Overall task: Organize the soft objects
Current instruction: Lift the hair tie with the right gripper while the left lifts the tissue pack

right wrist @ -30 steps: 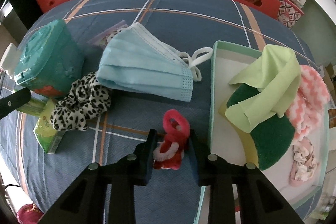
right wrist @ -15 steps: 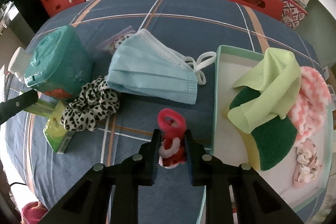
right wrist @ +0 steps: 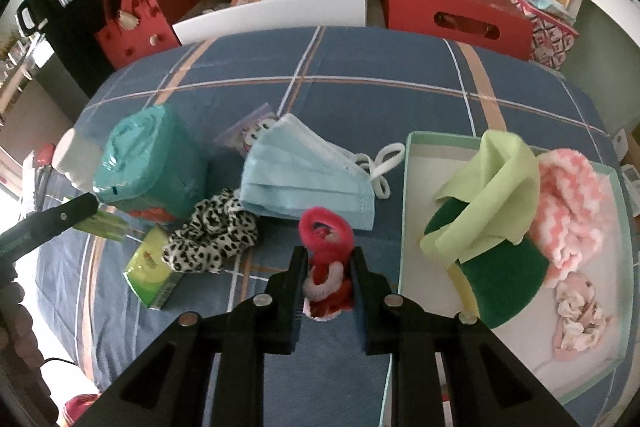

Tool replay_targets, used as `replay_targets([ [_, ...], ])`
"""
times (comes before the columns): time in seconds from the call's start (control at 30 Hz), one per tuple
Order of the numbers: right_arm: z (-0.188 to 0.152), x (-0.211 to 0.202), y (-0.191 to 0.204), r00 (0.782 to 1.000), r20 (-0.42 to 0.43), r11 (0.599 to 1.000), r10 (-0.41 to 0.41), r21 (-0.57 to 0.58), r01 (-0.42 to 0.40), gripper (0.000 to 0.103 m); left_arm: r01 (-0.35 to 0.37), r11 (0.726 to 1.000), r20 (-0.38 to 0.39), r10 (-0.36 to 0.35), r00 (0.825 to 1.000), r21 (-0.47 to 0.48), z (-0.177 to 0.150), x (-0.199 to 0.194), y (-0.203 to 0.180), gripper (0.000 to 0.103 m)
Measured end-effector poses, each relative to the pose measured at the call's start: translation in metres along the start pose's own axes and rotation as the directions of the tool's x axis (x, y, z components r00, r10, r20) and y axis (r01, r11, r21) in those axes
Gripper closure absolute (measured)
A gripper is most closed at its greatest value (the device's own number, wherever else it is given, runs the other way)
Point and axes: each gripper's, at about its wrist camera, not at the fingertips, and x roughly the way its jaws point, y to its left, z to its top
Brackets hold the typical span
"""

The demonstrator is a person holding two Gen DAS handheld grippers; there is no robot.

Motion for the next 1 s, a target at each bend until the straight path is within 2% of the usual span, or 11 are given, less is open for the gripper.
replay_targets([
  [0.1,0.002,-0.004,0.001,1.000,0.014,1.000,0.003,-0.004,-0.003,0.081,-0.013,1.000,0.030,0.014,0.999,-0.006,0.002,-0.009,0.001,0.049],
  [0.27,0.004,-0.022,0.002,0.998,0.069,1.000,-0.001,0.001,0.001,0.081,-0.048,0.999,0.123,0.047,0.991,0.006,0.004,-0.036,-0.001,0.049],
  [0.43,0.006,-0.043,-0.002,0.992,0.127,1.000,-0.015,0.016,0.013,0.081,-0.021,0.999,0.192,0.015,0.981,0.027,0.005,-0.060,-0.013,0.049],
  [0.6,0.007,-0.060,-0.012,0.986,0.164,0.999,-0.037,0.036,0.032,0.081,0.013,0.996,0.231,-0.034,0.972,0.090,0.004,-0.073,-0.039,0.049],
  [0.8,0.005,-0.074,-0.027,0.979,0.194,0.996,-0.067,0.078,0.053,0.081,0.084,0.977,0.203,-0.124,0.971,0.194,-0.005,-0.070,-0.076,0.049],
  [1.0,0.004,-0.081,-0.048,0.975,0.199,0.989,-0.100,0.130,0.075,0.081,0.132,0.953,0.161,-0.181,0.970,0.273,-0.019,-0.063,-0.110,0.049],
])
